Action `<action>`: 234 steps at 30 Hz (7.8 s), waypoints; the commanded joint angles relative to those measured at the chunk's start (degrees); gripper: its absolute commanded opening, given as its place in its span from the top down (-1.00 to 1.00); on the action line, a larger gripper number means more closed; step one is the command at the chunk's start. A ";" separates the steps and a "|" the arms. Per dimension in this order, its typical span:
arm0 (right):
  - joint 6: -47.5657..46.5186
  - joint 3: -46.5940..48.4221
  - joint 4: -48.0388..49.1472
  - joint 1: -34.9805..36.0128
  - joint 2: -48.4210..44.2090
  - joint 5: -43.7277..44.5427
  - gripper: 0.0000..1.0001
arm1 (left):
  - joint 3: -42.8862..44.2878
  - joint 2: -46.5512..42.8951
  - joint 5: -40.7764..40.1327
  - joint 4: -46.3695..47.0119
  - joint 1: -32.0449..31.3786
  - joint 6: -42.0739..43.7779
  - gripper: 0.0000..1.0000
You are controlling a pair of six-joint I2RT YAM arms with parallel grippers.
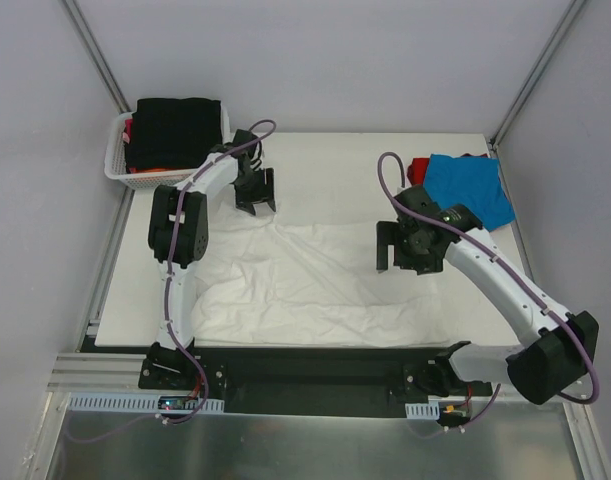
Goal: Fold and stack the t-shirts
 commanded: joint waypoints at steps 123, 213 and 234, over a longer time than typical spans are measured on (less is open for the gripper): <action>9.99 -0.91 -0.15 6.59 0.90 -0.68 -0.86 | 26.68 18.56 -28.38 -2.83 8.35 16.55 -0.46; 8.67 -16.28 3.19 7.73 -15.18 -0.59 -0.87 | -3.28 -25.81 -38.75 -9.68 -15.37 5.48 1.00; 3.66 -16.29 6.71 7.64 -11.23 0.02 -0.87 | -24.30 -47.62 -37.08 -16.80 -21.79 -5.33 1.00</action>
